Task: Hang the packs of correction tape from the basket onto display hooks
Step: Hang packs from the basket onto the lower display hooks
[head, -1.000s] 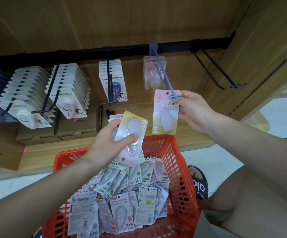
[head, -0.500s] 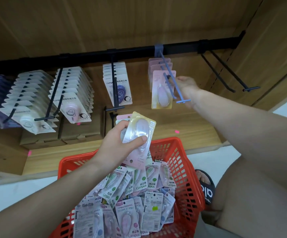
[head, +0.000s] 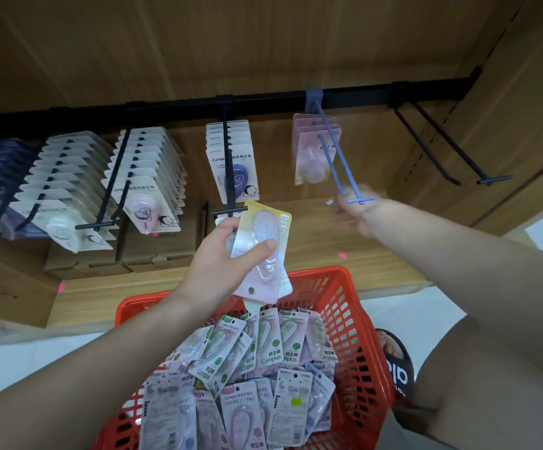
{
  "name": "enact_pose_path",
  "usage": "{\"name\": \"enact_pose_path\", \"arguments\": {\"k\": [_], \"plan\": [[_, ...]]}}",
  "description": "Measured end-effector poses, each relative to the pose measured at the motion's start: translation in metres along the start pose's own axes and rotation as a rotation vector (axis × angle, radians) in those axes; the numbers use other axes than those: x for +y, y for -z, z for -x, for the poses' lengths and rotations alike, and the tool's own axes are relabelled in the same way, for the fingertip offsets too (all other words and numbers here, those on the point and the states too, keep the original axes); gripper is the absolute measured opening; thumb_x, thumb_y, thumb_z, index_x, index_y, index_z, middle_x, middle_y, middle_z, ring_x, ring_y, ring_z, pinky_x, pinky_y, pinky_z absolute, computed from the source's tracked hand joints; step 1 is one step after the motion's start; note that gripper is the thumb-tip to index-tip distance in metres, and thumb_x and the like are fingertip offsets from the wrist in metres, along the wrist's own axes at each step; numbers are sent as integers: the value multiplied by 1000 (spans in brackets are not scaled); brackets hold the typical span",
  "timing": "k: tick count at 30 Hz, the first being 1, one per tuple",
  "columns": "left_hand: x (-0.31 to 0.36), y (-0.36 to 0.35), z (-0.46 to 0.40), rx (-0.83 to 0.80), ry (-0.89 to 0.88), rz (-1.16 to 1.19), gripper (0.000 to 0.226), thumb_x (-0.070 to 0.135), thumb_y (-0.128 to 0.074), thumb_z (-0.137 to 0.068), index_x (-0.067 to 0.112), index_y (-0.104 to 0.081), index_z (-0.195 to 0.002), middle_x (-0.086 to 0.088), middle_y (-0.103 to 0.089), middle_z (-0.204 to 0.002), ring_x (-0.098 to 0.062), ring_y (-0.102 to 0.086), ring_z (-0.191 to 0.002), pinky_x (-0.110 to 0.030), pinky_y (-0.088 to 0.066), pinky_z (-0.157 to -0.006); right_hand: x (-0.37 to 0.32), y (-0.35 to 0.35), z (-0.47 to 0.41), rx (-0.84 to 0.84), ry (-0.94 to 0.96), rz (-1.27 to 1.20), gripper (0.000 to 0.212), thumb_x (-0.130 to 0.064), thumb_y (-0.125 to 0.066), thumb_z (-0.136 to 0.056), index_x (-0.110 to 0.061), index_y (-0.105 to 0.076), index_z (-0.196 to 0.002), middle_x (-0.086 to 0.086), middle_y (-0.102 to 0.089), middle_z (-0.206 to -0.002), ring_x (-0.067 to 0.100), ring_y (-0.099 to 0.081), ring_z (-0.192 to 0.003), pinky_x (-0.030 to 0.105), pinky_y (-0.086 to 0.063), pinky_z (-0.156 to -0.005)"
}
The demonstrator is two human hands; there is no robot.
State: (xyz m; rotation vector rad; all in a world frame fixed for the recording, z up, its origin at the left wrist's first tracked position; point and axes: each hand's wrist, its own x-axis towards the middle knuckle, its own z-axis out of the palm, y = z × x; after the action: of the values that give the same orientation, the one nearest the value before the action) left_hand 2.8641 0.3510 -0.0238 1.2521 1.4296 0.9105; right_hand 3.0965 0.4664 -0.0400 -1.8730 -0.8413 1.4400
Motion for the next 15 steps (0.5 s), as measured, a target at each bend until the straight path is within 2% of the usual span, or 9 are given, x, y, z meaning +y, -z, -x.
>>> {"name": "enact_pose_path", "arguments": {"k": [3,5,6,7,9,11,12,15], "plan": [[-4,-3,-4,4,8,6,22,32,-78,-91,33,-66,-110,22,-75,-87,-2,-73,-79,-16,-52,-62,22,-3,42,-265,-136,35,19,-20,-52,-107,-12,-60,-93,9,-66,-90,22,-67,-79,35,-58,-73],[-4,-9,-6,3,0,7,17,30,-76,-93,31,-67,-108,24,-74,-84,1,-71,-75,-13,-50,-60,29,-7,71,-467,-119,-1,11,-17,-59,-103,-11,-65,-96,9,-71,-93,25,-71,-88,37,-59,-83],[-4,-12,-5,-3,-5,5,14,29,-74,-95,30,-68,-107,26,-73,-82,4,-69,-71,-11,-48,-59,29,-9,81,-496,-83,-14,4,-15,-62,-100,-13,-65,-98,9,-73,-96,25,-72,-93,38,-59,-89],[-5,-14,-5,-13,-12,2,12,28,-73,-95,28,-69,-107,27,-72,-79,6,-66,-68,-10,-47,-59,30,-10,86,-497,-18,15,8,-13,-66,-95,-14,-66,-103,9,-75,-103,25,-74,-99,40,-58,-95],[-5,-18,-1,-51,-16,-16,10,28,-73,-95,25,-72,-105,21,-73,-79,5,-64,-67,-11,-47,-60,29,-11,95,-440,115,134,43,-17,-73,-80,-24,-63,-122,6,-74,-116,24,-72,-111,44,-54,-106],[-6,-19,2,-115,-20,-79,11,33,-75,-93,25,-74,-102,10,-74,-87,-1,-64,-73,-19,-48,-66,25,-6,94,-413,184,186,65,-22,-70,-65,-35,-62,-128,1,-70,-121,22,-67,-118,46,-48,-112],[-5,-19,2,-142,-22,-114,10,34,-77,-92,27,-74,-99,7,-73,-87,-3,-64,-76,-22,-48,-70,23,-4,91,-445,199,181,66,-22,-70,-65,-37,-62,-128,1,-70,-121,23,-66,-118,46,-48,-112],[-7,-18,3,-181,-16,-141,6,34,-78,-91,32,-74,-94,16,-72,-82,0,-64,-77,-23,-44,-73,21,0,89,-484,253,287,54,-16,-77,-81,-34,-62,-130,2,-64,-124,20,-68,-113,41,-56,-101]]}}
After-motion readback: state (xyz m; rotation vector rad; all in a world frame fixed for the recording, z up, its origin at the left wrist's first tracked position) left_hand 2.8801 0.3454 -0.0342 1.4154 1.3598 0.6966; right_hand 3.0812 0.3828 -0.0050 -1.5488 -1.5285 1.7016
